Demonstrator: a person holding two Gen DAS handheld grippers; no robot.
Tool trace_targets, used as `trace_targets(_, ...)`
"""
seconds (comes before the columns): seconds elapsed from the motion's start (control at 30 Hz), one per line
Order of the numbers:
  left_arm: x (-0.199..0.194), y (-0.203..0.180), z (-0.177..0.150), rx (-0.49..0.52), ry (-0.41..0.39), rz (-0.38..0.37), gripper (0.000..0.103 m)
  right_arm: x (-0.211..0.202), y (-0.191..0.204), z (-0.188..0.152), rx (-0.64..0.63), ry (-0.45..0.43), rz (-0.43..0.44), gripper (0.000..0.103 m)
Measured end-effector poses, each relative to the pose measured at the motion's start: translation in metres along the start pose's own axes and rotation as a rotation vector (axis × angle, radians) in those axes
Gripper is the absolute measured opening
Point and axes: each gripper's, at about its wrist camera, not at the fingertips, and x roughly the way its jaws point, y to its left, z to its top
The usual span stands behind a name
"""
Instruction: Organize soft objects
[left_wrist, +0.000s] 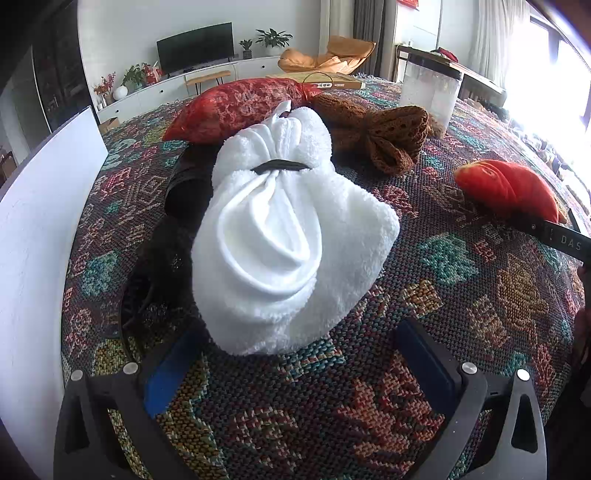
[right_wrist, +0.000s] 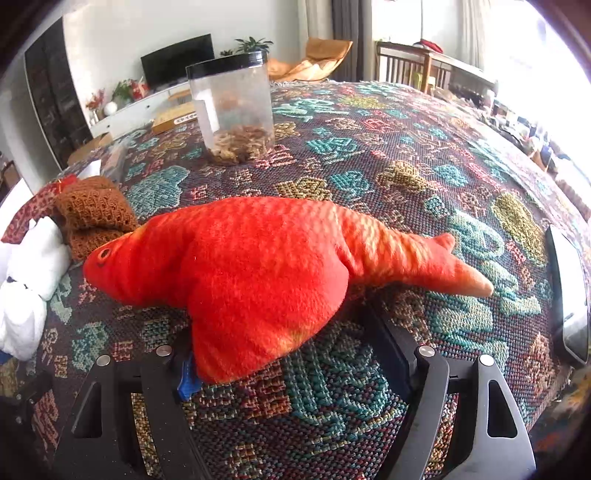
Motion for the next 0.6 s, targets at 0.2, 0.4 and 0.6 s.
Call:
trace_targets(0.2, 0.0001, 0.0002, 0.0001, 0.0, 0.0, 0.0, 0.103, 0.0011, 0.0048, 0.0017, -0.028, 0.007, -0.028, 0.082)
trace_targets(0.4, 0.0001, 0.0006, -0.0001, 0.0, 0.0, 0.0, 0.103, 0.0007, 0.0058, 0.0007, -0.03, 0.007, -0.03, 0.083)
trace_targets(0.6, 0.0001, 0.0007, -0.0001, 0.001, 0.0, -0.001, 0.103, 0.0006, 0.0057, 0.0008, -0.029, 0.007, -0.029, 0.083)
